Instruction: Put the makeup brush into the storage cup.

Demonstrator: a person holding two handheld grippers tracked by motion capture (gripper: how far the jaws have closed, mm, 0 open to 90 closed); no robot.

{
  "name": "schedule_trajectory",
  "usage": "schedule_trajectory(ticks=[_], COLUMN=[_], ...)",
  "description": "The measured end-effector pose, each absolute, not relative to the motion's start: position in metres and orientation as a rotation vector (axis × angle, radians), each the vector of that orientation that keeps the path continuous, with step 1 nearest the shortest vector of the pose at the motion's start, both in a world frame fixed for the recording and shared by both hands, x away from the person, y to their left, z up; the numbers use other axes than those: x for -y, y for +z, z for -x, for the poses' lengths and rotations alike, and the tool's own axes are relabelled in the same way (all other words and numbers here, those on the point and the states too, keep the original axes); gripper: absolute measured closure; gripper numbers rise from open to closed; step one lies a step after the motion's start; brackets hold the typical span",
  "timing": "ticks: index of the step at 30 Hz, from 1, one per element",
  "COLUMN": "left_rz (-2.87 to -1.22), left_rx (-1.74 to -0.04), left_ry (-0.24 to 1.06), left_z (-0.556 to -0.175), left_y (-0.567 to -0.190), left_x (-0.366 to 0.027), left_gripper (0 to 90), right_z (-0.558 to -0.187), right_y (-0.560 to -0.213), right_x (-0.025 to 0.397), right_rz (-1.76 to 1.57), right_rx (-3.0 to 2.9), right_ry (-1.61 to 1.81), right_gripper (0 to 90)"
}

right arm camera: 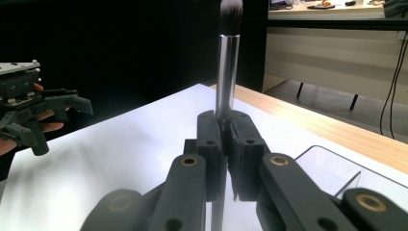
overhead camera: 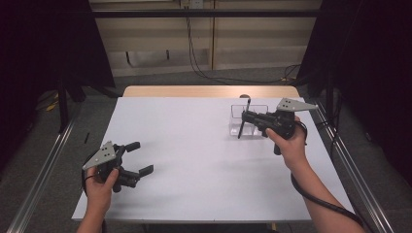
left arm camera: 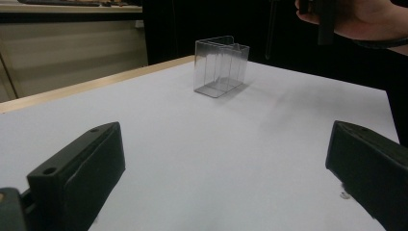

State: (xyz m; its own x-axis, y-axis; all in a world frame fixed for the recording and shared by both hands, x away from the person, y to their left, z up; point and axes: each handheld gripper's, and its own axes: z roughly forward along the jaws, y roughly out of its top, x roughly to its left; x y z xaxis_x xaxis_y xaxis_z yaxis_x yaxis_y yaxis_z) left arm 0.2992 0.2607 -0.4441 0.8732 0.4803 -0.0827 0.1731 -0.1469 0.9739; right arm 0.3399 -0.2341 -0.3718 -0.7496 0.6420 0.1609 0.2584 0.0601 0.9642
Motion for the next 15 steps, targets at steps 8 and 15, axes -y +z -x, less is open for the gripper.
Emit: schedule_trajectory(ticks=[8,15], left_rz=[-1.722,-1.718], left_rx=[-0.506,-0.505], left_ry=[0.284,0.287], left_z=[-0.2994,-0.2987], left_y=[-0.4444,-0.4431], left_x=[-0.2605,-0.2616], left_gripper=[0.0,0.0], right_z=[-0.3438,-0.3474], right_y=[-0.3682,-0.3655], right_x=[0.2368,0.2394], right_rz=[-0.911,-0.912], right_rx=[-2.025,-2.019], right_ry=[1.731,1.724], right_gripper=[84.2,84.2])
